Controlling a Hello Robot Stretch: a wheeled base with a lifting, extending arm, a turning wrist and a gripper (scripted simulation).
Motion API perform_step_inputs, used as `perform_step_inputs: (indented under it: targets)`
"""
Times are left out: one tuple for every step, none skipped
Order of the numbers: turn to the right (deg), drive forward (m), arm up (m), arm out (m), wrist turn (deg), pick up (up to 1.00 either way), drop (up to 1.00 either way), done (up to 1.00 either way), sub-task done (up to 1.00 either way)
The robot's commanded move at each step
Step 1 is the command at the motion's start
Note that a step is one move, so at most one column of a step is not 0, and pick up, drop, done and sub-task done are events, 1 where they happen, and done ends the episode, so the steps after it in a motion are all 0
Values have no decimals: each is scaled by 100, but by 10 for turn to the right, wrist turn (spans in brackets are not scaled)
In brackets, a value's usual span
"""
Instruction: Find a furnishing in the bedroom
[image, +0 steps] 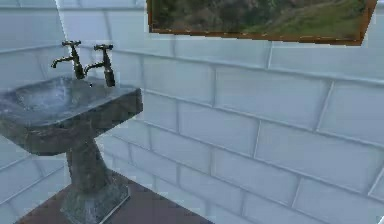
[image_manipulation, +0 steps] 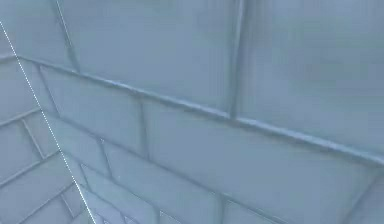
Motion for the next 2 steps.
perform_step_inputs:
  targets:
    - [-450, 0, 0, 0, 0, 0, 0, 0, 0]
    - [-450, 0, 0, 0, 0, 0, 0, 0, 0]
